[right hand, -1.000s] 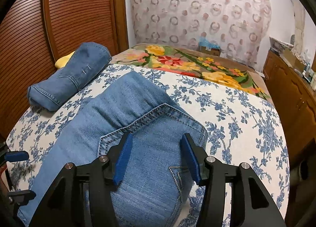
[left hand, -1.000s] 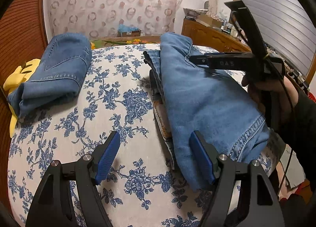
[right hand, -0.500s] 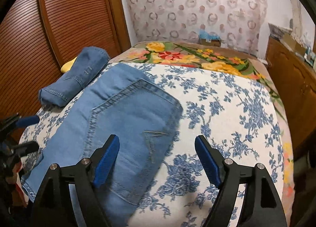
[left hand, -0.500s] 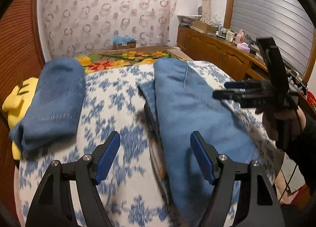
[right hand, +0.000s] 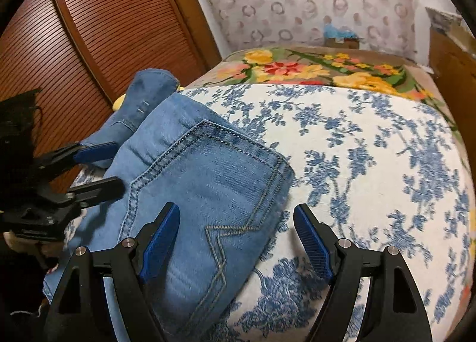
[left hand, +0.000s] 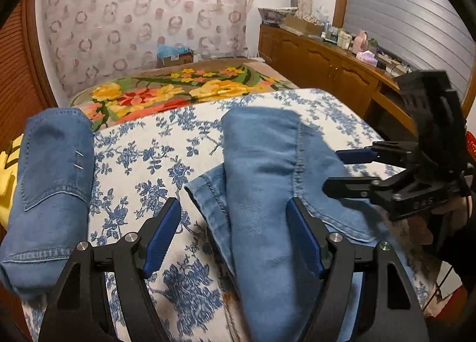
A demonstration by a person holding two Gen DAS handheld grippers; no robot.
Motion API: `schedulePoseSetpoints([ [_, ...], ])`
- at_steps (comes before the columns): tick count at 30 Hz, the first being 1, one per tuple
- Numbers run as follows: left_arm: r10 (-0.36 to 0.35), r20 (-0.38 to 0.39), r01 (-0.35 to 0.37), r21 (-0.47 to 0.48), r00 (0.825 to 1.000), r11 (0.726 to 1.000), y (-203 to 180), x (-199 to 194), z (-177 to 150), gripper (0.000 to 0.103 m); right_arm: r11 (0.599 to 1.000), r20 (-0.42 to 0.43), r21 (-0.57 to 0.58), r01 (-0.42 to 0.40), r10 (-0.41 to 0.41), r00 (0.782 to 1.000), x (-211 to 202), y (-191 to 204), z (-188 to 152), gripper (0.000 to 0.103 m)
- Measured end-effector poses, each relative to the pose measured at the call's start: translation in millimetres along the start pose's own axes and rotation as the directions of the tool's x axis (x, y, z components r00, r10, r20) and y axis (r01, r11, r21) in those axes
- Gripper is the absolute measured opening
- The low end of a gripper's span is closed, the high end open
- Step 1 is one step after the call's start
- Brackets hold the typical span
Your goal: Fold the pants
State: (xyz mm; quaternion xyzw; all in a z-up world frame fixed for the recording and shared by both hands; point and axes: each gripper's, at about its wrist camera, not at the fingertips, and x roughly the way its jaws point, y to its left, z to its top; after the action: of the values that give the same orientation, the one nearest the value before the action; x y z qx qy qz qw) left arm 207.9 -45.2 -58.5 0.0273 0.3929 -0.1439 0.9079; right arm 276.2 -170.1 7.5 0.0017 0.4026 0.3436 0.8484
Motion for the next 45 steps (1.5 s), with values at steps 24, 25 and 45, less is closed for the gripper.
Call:
schedulePoseSetpoints([
  [24,-0.057,-0.006,0.056,-0.070,0.998,0.996,15.9,8.1,-16.5,0.076,0.996,0.018,-0.024,-0.088,0.089,0.996,39.5,21.9,22.0,0.027],
  [25,-0.056,0.007,0.056,-0.081,0.998,0.995,18.5,3.0,-17.9,0.076,0.996,0.026,-0.045,-0.078,0.079,0.996,36.8,28.4,25.6,0.025],
  [45,0.128,0.380,-0.028,-0.256,0.916,0.966,110.6,-153.2,-4.6,0.075,0.852,0.242,-0.523,-0.009,0.159,0.957,-21.0,246.9,114.8,0.019],
])
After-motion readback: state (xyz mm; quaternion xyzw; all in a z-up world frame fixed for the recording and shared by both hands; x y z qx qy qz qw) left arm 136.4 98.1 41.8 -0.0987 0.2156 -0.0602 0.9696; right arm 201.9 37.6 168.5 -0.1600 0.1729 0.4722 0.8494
